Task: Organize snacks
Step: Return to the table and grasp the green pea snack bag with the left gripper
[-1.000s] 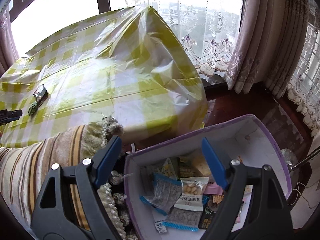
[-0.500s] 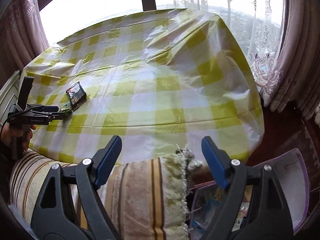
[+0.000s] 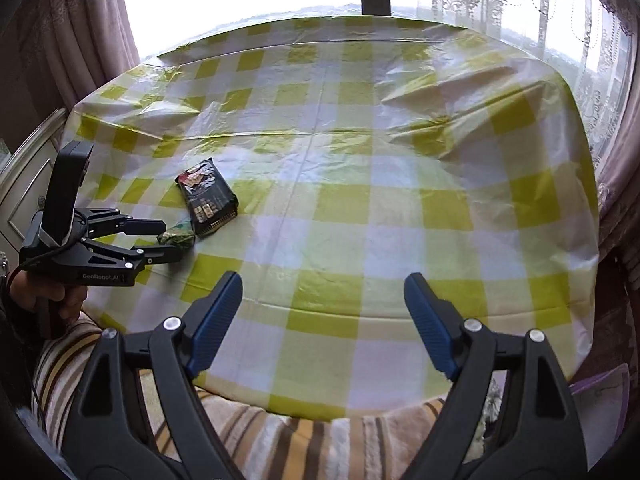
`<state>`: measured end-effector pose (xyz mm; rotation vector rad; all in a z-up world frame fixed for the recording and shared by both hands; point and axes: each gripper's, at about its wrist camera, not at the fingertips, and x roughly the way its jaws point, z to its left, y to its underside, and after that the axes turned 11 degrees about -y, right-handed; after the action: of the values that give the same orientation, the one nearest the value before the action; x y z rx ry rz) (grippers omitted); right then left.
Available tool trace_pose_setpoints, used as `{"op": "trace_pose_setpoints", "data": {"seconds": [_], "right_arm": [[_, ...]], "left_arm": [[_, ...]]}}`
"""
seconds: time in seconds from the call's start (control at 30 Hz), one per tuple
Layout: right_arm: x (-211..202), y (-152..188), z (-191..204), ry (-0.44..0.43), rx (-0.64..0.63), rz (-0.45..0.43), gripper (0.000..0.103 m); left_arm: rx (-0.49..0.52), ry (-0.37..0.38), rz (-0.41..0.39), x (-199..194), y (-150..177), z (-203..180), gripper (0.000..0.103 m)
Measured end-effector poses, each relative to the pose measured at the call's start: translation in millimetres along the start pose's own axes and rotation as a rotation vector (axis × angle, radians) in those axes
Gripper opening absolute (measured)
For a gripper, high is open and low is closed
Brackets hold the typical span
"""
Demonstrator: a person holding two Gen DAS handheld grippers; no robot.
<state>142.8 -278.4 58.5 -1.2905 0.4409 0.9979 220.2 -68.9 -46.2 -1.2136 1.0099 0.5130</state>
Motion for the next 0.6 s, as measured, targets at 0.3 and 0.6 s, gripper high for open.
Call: {"op": "trace_pose_setpoints", "data": {"seconds": [0.3, 0.6], "right_arm": [[43, -26, 39, -0.029, -0.067, 0.022, 0.086], [65, -36, 47, -0.013, -0.084, 0.043, 0.086]], "left_arm": [[-0.045, -0.002, 0.009, -1, 8, 9, 0.067], [-0.084, 0.013, 0.01, -2, 9, 16, 0.072]]}}
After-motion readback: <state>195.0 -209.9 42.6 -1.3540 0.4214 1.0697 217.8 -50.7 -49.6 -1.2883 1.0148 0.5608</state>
